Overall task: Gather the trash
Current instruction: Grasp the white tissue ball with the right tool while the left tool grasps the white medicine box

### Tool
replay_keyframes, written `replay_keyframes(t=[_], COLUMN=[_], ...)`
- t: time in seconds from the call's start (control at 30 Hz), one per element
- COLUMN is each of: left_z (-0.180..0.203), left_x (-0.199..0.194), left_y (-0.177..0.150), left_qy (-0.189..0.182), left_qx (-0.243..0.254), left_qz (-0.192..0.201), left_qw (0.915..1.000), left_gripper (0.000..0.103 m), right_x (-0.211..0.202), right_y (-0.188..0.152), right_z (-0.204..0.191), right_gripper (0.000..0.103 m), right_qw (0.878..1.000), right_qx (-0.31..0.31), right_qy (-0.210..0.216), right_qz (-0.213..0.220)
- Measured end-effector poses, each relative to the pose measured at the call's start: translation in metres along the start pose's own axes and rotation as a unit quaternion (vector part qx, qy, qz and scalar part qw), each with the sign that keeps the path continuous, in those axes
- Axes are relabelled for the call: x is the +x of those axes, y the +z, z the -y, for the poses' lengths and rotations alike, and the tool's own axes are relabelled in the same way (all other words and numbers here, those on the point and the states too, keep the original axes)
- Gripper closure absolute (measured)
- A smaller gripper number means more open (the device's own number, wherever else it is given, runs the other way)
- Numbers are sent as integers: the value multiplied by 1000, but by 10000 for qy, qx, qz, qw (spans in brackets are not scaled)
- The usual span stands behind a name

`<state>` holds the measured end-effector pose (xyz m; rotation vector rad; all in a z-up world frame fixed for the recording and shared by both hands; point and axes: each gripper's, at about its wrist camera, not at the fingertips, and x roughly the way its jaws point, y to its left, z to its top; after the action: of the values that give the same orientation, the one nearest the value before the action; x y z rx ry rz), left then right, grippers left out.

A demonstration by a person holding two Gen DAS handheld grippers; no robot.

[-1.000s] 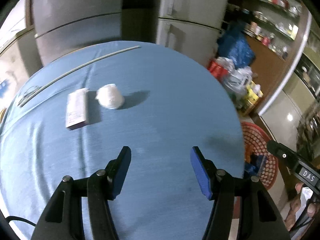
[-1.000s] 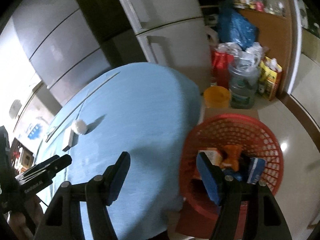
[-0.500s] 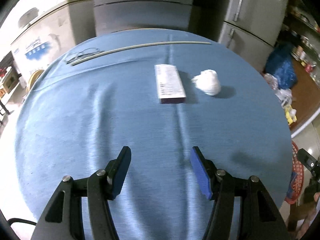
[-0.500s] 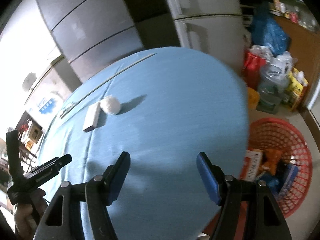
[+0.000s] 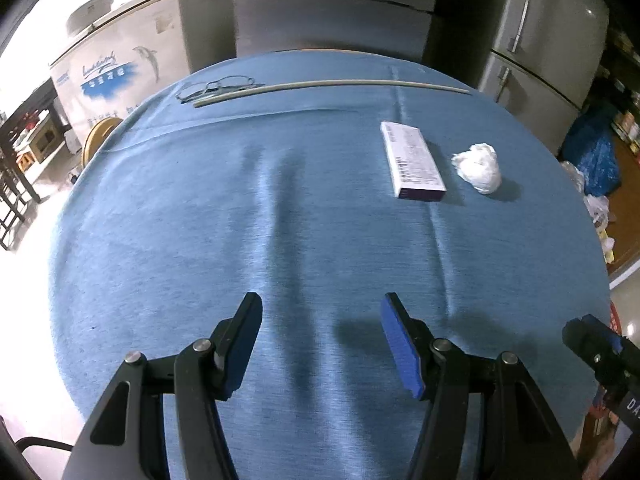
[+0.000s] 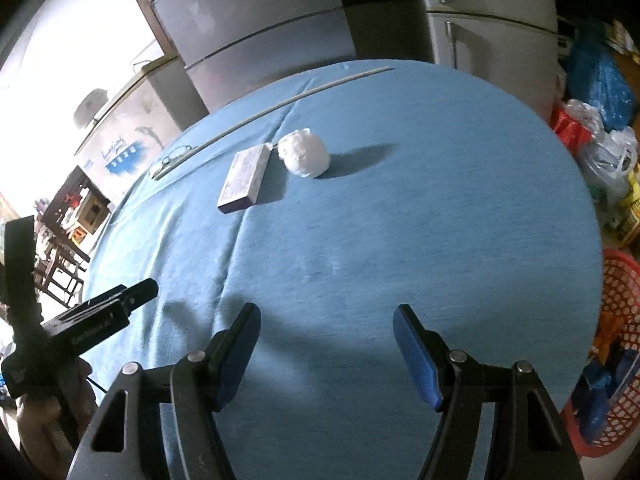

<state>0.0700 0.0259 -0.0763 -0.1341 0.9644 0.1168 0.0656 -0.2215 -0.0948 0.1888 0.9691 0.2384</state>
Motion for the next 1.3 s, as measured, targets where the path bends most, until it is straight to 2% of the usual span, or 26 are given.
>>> replay_keyframes(t=[0.33, 0.7, 0.8, 0.87, 1.0, 1.03, 1.13, 1.2, 1.3], left_z=[-8, -8, -4, -4, -2, -1, -2, -2, 3], left_x=[14, 24, 25, 25, 25, 25, 25, 25, 23], left_y=[-6, -7, -10, -12, -13, -12, -11, -8, 2], left_qy=[103, 180, 234, 212, 173, 155, 132, 40, -133], left_qx=[-80, 59, 196, 185, 236, 265, 243, 195, 126], left_qz=[-164, -216, -182, -184, -189, -202, -251, -254, -156], left_qw=[9998, 9996, 9994, 9994, 9994, 9993, 9993, 9995, 9997], left_gripper=[41, 41, 37, 31, 26, 24, 24, 24, 24], right_x=[18, 61, 79, 93, 122, 126, 140, 139, 131], right_y=[18, 94, 118, 132, 149, 149, 150, 150, 147], right_z=[-5, -29, -35, -39, -44, -44, -40, -34, -24], right_gripper=[31, 31, 31, 31, 31, 33, 60, 62, 62], right_qw=[9999, 9987, 9985, 9984, 9976, 9974, 9959, 9970, 9970], right_qx=[-108, -500, -525, -552, -646, -662, -722, -638, -623], right_qy=[-36, -15, -56, -82, -212, -240, -468, -363, -419], right_qz=[-31, 104, 118, 64, -111, -139, -267, -264, -201])
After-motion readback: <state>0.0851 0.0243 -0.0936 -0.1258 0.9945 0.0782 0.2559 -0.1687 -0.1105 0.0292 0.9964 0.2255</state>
